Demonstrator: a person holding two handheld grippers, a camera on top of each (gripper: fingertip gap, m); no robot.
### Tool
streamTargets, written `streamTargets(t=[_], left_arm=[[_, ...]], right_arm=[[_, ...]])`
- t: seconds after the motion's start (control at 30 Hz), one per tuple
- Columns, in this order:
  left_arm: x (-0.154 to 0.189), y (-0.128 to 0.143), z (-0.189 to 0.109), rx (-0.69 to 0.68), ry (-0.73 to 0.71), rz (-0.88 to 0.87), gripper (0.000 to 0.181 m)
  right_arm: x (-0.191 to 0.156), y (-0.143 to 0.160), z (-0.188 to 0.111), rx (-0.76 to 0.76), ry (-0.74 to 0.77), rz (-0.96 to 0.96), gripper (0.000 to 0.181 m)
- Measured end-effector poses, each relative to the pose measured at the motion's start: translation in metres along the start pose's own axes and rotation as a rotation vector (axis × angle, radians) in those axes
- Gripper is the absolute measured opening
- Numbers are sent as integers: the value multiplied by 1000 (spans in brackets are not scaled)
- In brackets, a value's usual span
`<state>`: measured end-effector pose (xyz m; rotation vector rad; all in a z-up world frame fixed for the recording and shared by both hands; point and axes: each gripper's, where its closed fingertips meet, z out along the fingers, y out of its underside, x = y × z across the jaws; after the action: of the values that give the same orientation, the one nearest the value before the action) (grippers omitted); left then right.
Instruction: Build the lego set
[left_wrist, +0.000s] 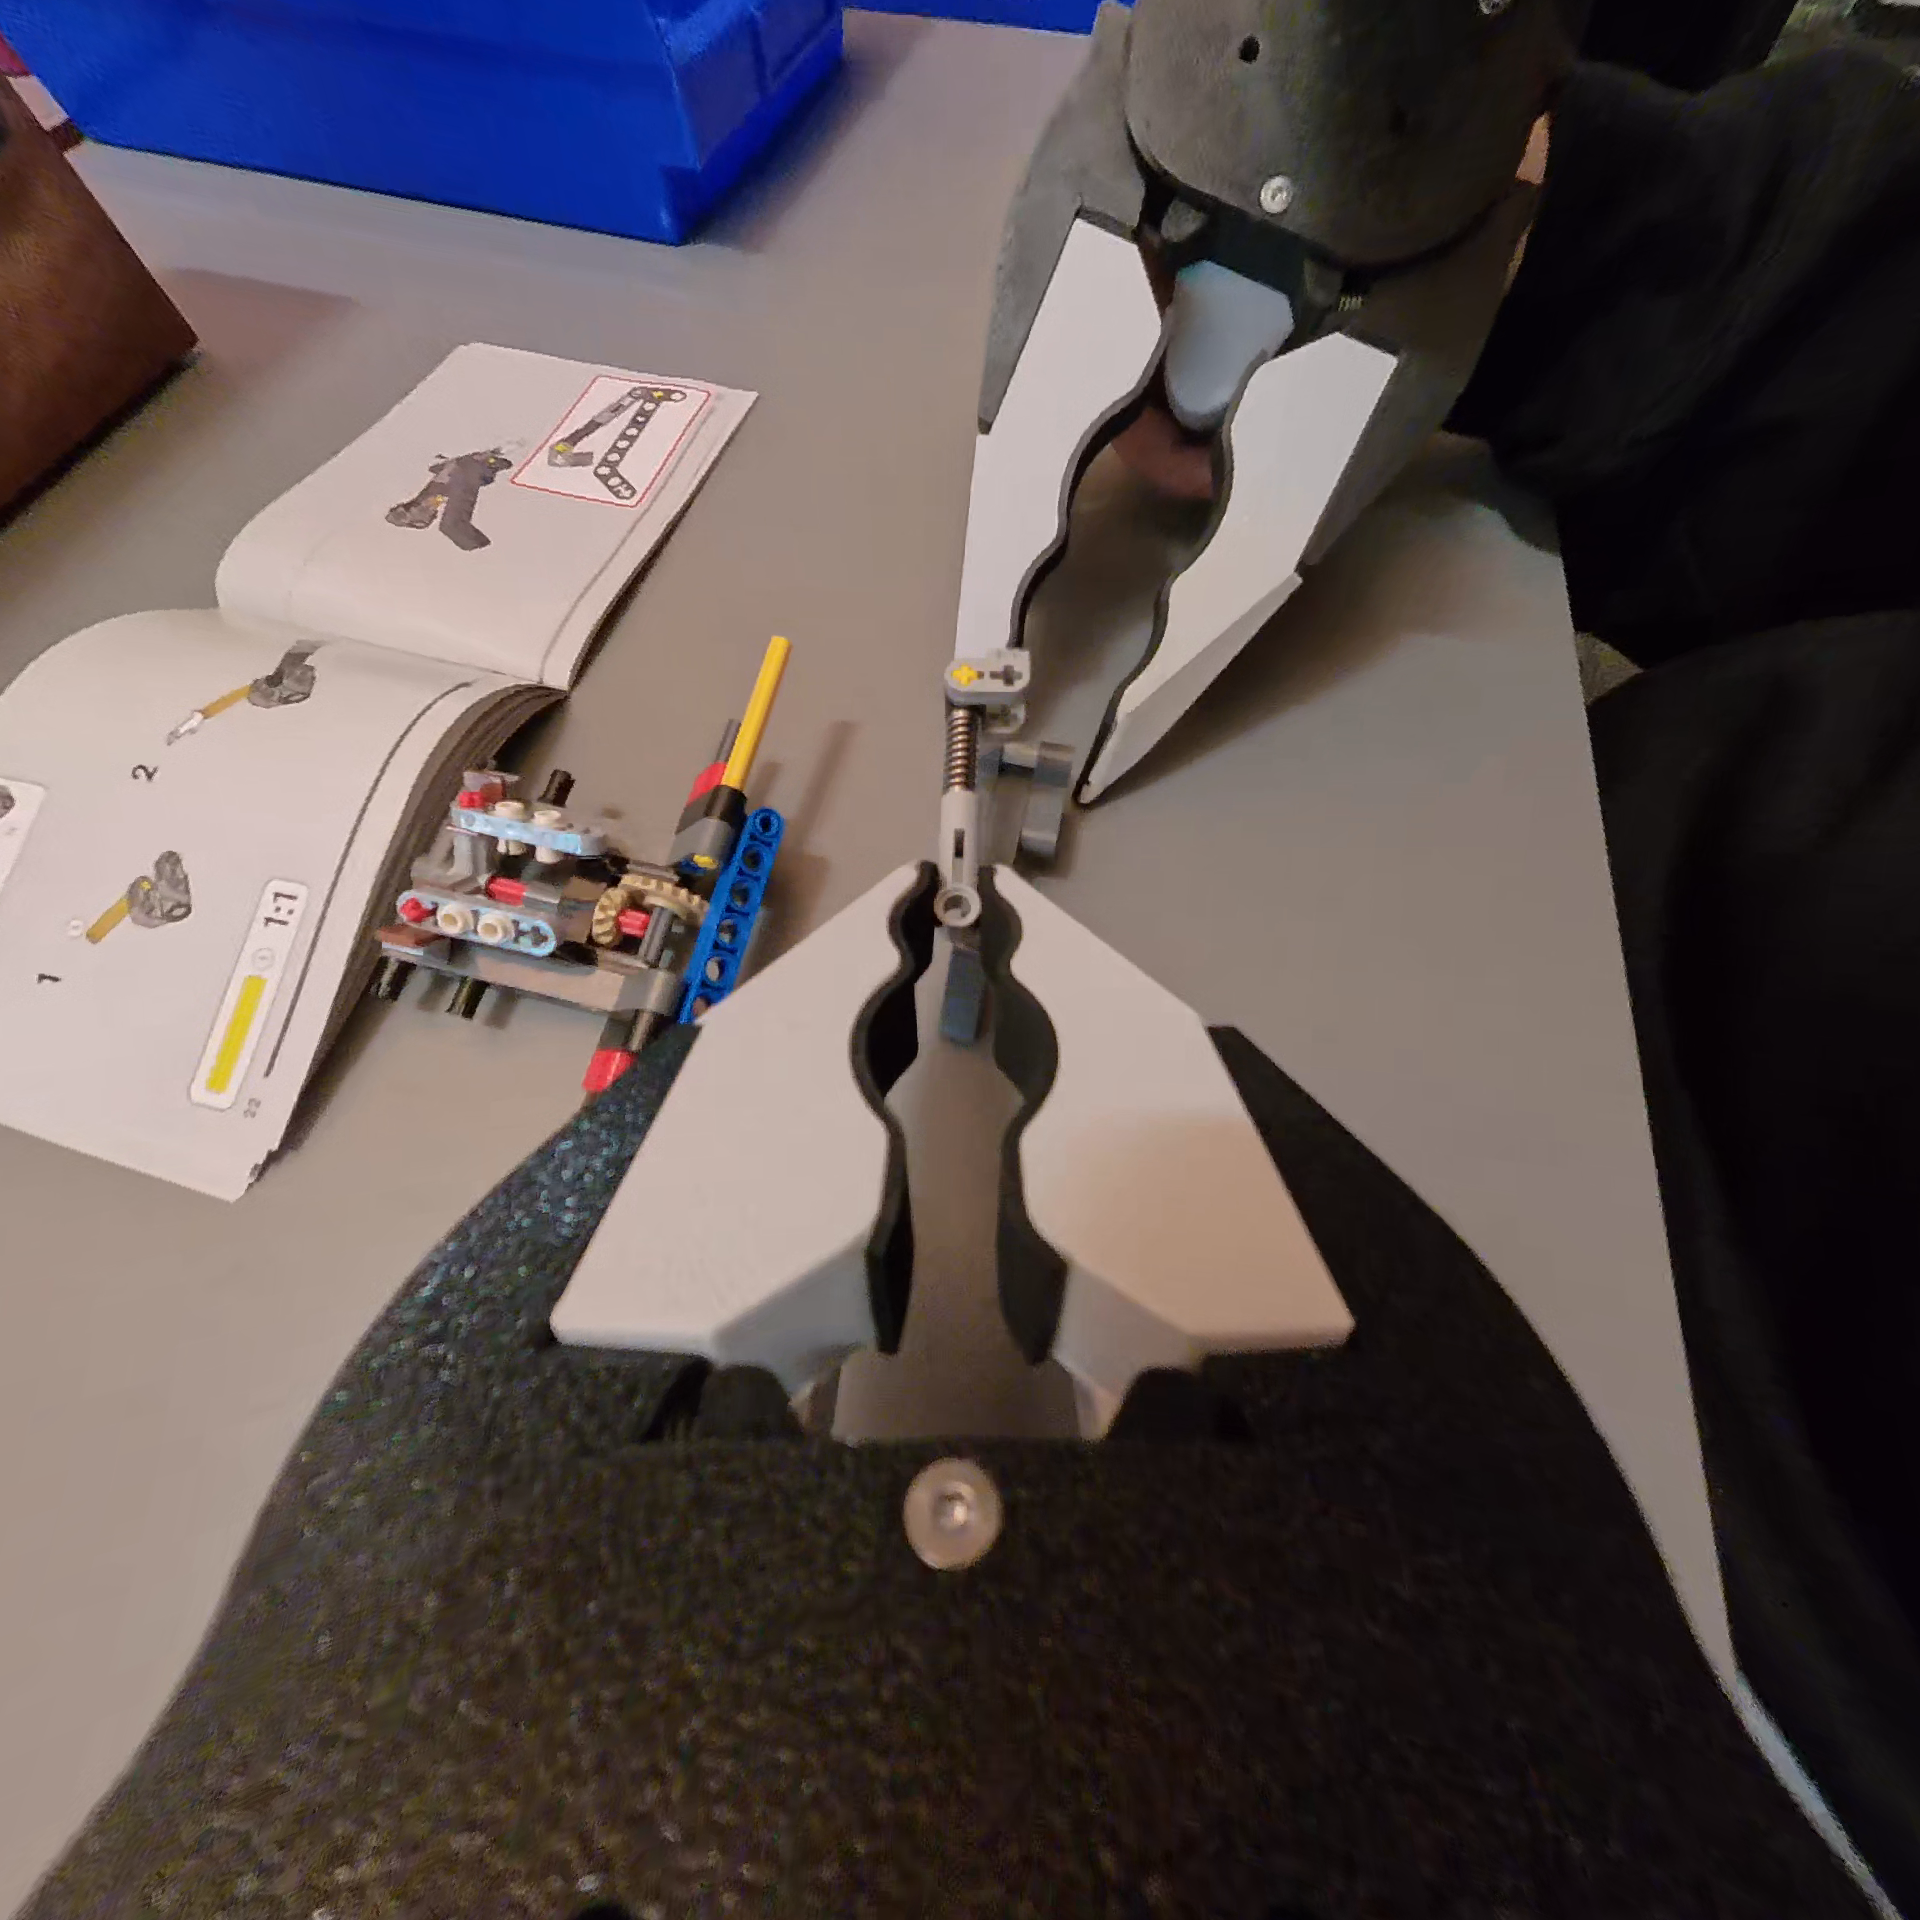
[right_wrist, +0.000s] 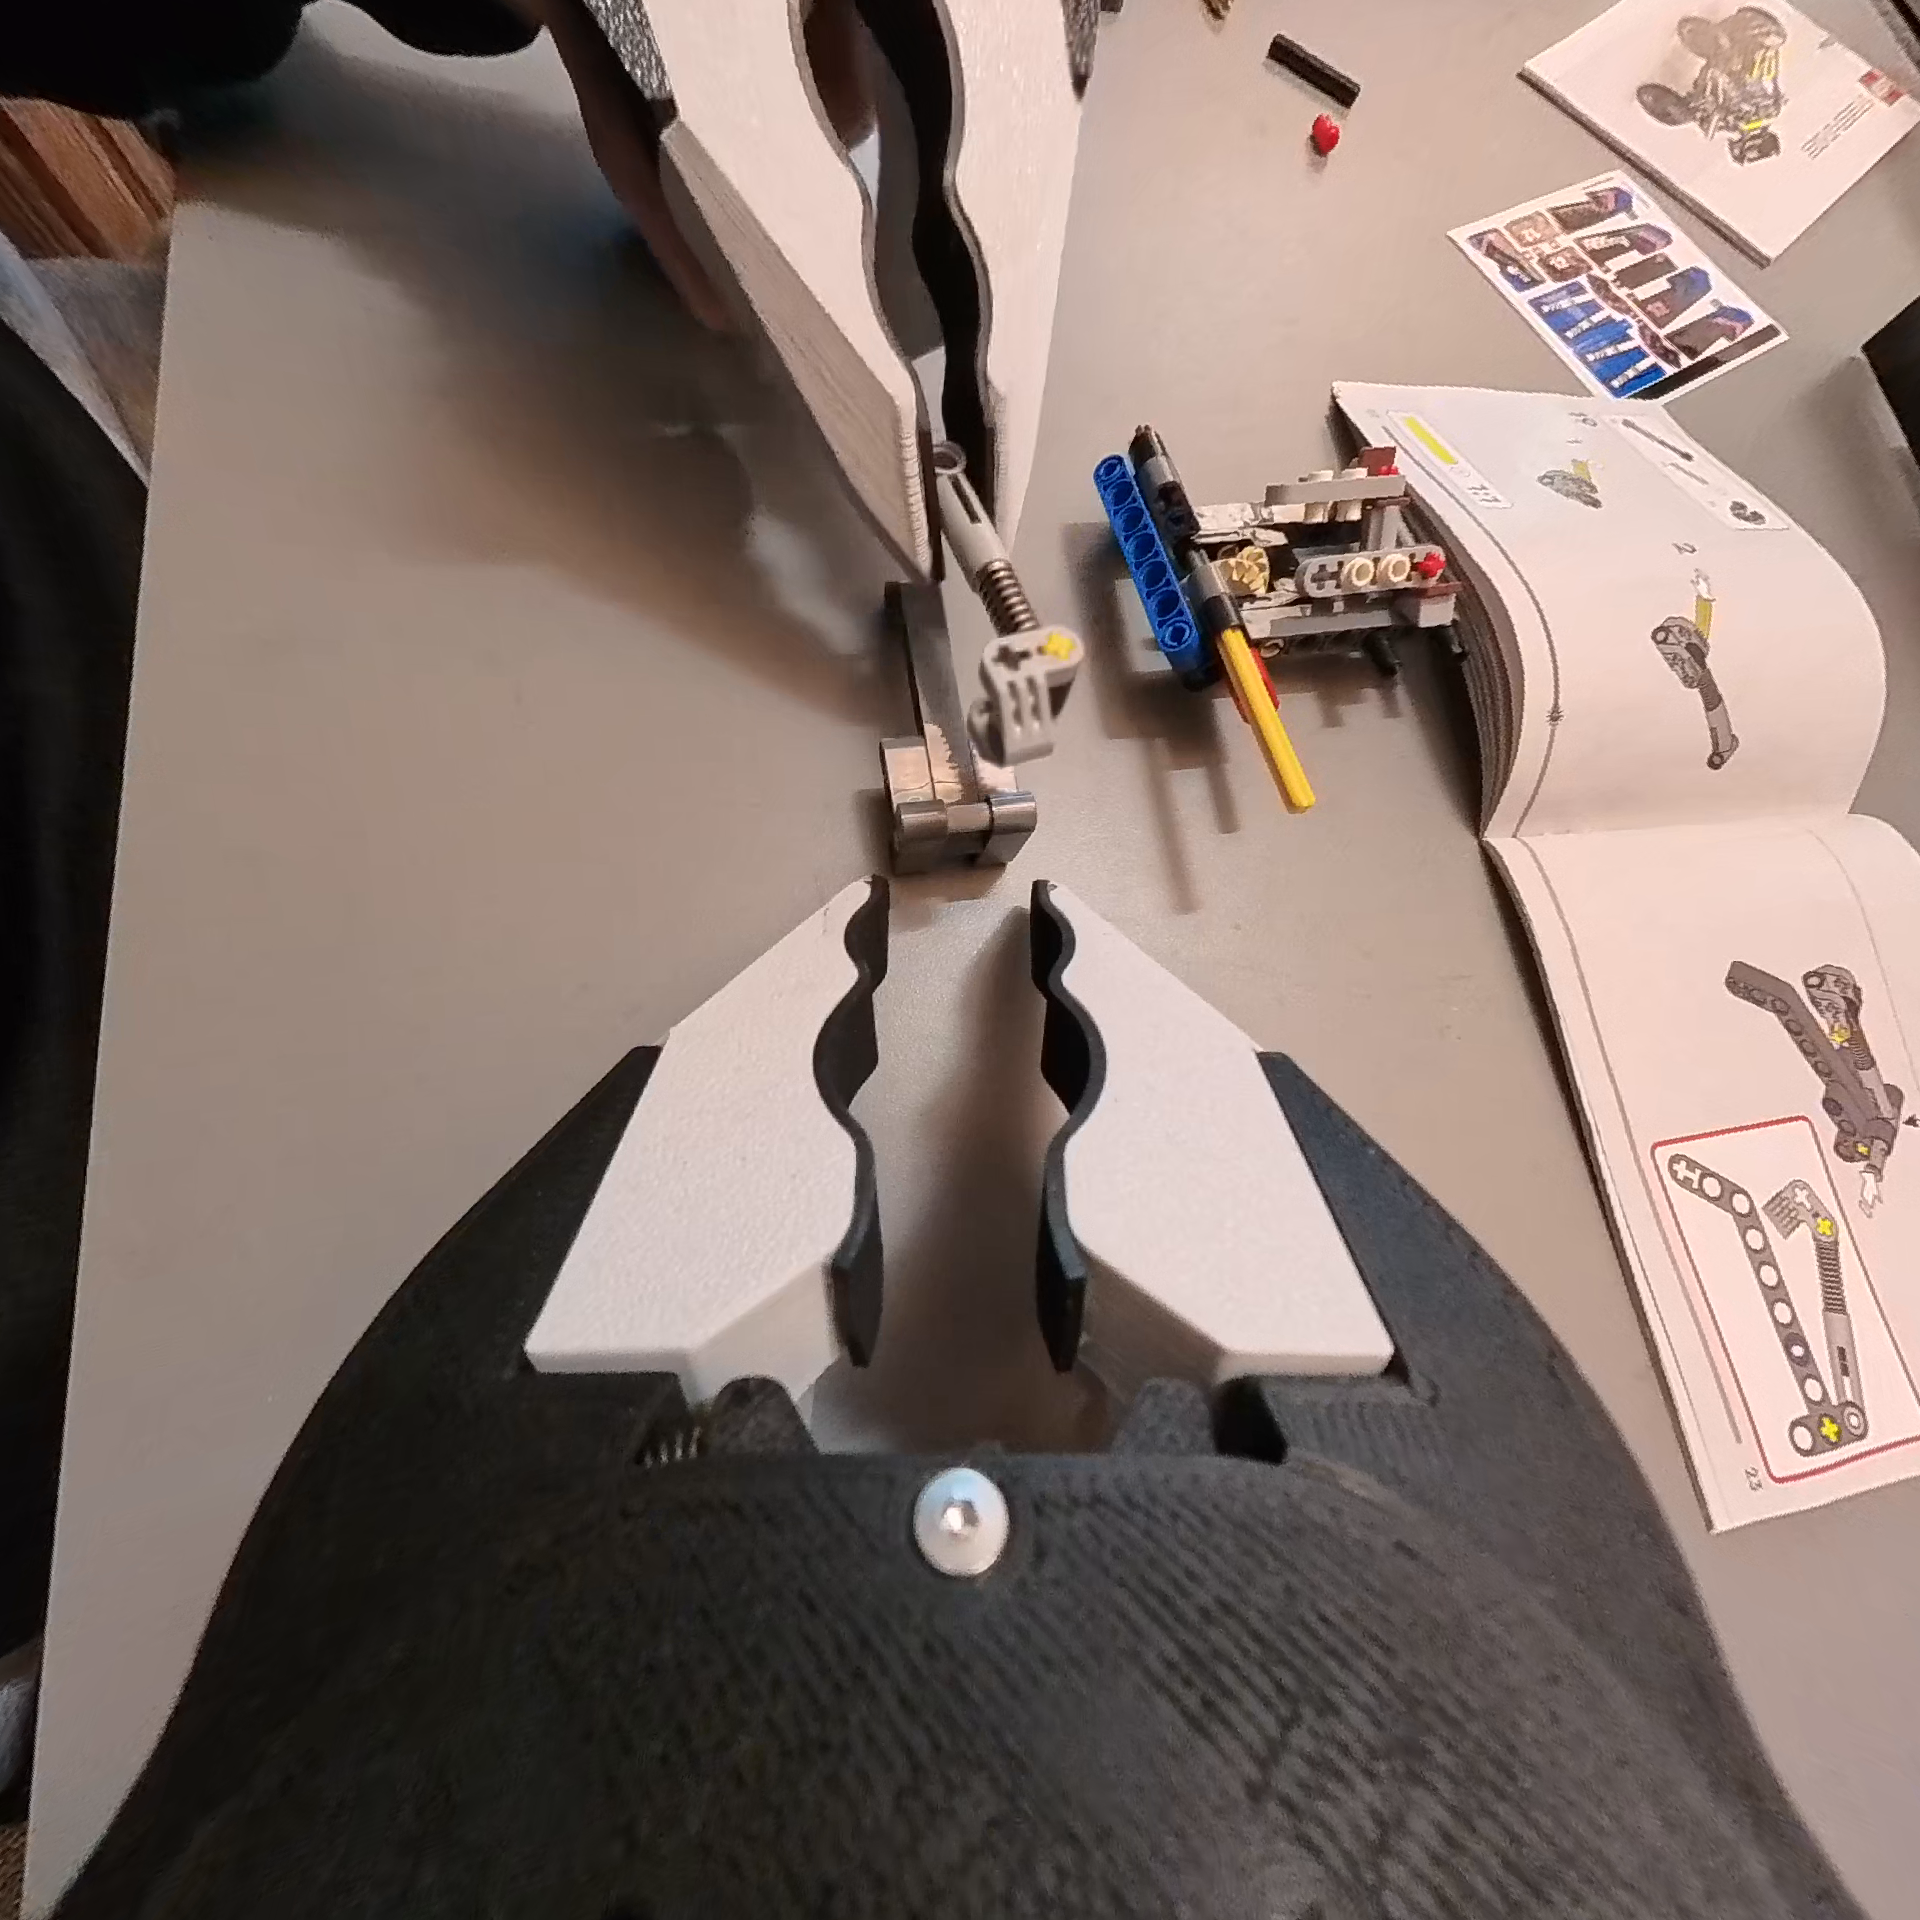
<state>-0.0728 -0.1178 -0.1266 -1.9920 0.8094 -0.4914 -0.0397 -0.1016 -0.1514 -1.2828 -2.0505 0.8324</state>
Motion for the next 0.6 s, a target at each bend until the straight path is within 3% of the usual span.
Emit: streamTargets(t=[0.6], left_arm=[[1, -3, -3, 21, -12, 26, 5]], right_arm=[[0, 0, 0, 0, -1, 1, 25]])
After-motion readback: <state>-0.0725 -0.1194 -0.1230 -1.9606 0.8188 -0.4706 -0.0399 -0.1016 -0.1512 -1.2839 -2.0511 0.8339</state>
